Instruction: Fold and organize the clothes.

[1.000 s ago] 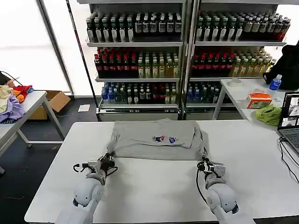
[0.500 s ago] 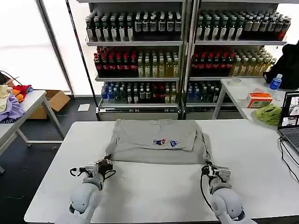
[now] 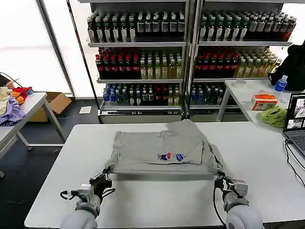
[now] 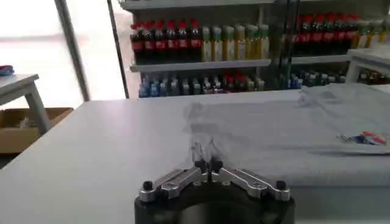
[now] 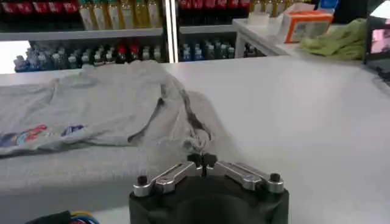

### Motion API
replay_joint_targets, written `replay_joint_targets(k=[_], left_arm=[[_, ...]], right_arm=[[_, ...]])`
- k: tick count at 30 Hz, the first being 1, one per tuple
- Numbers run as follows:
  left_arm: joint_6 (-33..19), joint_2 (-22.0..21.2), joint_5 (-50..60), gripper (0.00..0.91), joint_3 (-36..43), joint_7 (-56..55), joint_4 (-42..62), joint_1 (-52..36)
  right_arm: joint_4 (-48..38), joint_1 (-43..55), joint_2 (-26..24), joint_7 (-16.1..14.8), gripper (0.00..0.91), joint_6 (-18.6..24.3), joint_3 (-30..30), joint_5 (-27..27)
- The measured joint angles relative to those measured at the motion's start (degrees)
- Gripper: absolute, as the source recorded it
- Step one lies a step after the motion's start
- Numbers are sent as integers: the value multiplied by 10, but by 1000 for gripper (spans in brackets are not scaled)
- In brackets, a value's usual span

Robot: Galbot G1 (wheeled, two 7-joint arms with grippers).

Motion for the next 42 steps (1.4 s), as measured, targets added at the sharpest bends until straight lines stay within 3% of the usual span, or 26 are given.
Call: replay_joint_targets(k=[11,21,23,24,25,26,42], left_arm=[[-29,-14,57,0,-4,1,-75,146],[-49,-27,94,0,0,1,-88,210],[-49,-26,97,0,-2,3,-88,215],[-49,-26,99,10,-3,3,-88,216],[-49,-26,100,161,-4,4,-88,217],[-49,-27,102,907,-4,5,-87,218],[-57,-39,110,907,19,9,-84,229]], right_arm=[[66,-102,-26,37,0,8,14,-4],[96,-158,-25,61,0,7,10,-18],[97,-163,-24,64,524,6,8,-21],[97,-165,-23,66,907,6,8,-22],[97,-167,-23,67,907,6,6,-23],[97,-169,-22,68,907,5,6,-25],[122,-193,-21,59,907,20,6,-51]])
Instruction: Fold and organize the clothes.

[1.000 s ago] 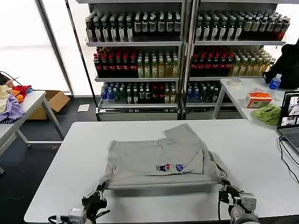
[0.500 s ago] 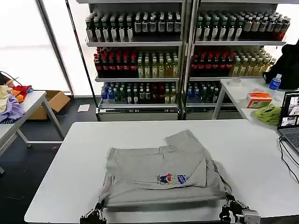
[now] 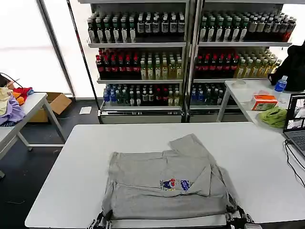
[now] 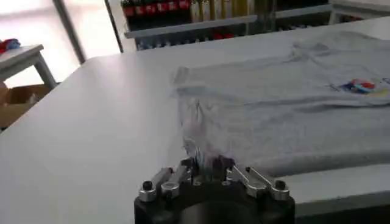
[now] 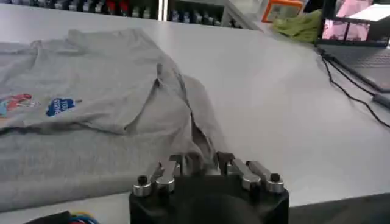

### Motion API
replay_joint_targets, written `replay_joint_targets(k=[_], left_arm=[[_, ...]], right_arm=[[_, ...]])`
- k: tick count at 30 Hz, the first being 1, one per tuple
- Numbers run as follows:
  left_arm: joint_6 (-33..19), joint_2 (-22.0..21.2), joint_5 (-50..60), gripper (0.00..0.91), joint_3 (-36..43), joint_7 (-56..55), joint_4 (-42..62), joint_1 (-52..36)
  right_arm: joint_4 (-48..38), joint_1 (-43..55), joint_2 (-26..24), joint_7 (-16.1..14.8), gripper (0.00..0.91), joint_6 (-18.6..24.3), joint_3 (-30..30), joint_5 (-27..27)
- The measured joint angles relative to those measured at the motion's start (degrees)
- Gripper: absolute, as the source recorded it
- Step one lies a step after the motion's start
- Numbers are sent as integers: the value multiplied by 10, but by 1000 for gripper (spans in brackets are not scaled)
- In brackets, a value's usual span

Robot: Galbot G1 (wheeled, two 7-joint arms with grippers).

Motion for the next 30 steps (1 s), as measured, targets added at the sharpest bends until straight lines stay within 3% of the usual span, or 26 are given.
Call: replay_joint_targets(k=[13,20,30], left_arm=[[-5,9,-56,907,-33,21,-58,-37],[-12,48,-91,907,-69,64,-57,-88],[-7,141,-159,907,-71,111,37,-213]], right_arm=[[0,80,-3,-53,907,7,55,17],[-61,183,-33,-100,907,-1,64,44],[-213,402,-62,-150,907,-16,-27,72]])
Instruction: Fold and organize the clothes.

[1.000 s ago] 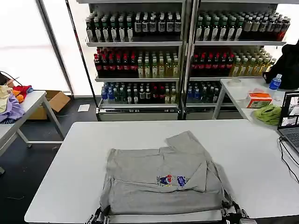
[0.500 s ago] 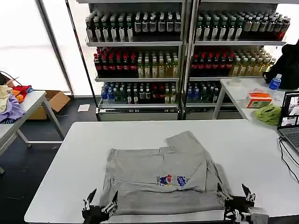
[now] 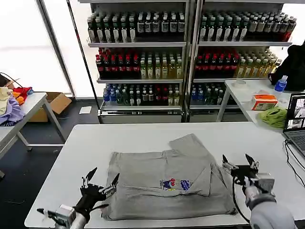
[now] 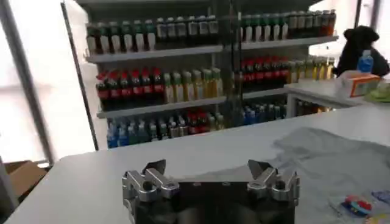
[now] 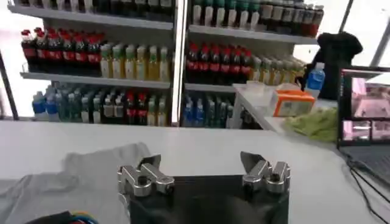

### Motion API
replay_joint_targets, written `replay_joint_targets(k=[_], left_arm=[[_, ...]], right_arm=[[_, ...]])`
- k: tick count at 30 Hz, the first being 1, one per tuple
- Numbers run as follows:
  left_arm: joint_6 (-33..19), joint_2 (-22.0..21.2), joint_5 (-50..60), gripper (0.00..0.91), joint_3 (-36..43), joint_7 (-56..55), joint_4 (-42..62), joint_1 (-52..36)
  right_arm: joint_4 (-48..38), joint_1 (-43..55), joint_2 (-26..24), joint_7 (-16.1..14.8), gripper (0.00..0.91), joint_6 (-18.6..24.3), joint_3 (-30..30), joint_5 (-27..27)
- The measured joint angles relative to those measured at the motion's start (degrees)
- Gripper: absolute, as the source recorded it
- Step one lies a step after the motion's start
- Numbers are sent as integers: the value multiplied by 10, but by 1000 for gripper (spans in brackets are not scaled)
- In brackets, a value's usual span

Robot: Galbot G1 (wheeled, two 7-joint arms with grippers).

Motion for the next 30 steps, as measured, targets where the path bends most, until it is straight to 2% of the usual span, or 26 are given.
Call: replay_joint_targets(k=[5,10,16,30], left_arm=[[3,22,-31,907,21,9,67,-82],[7,35,-52,907,40,13,132,-147],[21,41,-77,907,60,17,190,-202],[32,31,-87,907,103,28,278,-268]], right_arm=[[-91,115,11,-7,907,-3,-71,8],[-180,212,43,-8,907,-5,-134,10],[-262,286,79,-15,907,-7,-189,10],[-367,347,123,-26,907,-9,-231,13]])
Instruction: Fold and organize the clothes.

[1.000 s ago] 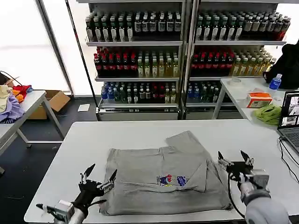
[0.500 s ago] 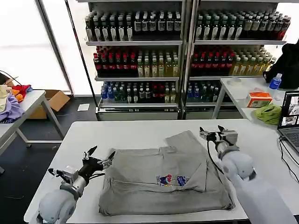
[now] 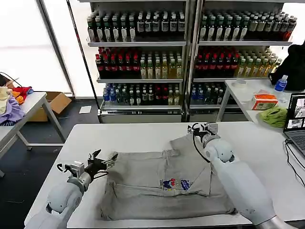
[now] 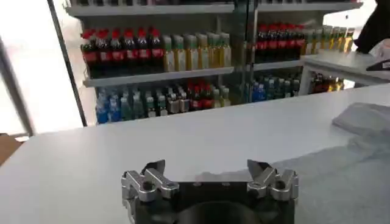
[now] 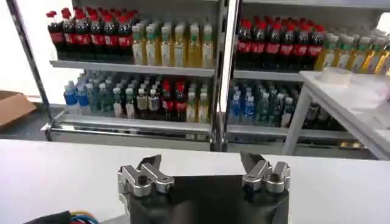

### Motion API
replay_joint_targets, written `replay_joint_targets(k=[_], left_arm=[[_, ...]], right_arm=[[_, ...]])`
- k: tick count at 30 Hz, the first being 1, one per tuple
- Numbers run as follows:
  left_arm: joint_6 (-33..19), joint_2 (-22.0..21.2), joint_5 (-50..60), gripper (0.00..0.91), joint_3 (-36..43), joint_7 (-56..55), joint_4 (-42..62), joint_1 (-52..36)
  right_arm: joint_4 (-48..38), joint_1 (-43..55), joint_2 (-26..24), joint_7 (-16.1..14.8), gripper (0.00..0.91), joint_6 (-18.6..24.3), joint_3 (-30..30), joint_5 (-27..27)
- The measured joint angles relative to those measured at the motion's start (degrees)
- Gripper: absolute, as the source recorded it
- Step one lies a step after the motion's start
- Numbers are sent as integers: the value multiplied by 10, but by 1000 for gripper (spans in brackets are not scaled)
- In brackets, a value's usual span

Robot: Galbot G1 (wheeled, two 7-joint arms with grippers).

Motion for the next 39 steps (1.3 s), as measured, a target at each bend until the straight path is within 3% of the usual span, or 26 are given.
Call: replay_joint_targets(k=[20,36,38,39], left_arm=[[1,-13,9,907,40,4,80,-67],[1,-25,11,887,43,8,95,-64],[2,-27,12,554,44,8,98,-64],[3,-27,12,101,45,8,100,-64]], right_arm=[[-38,-8,17,6,907,0,-5,-3],[-63,-17,31,9,907,2,-15,-14],[-65,-19,31,9,907,4,-15,-15],[-66,-19,31,9,907,4,-16,-16]])
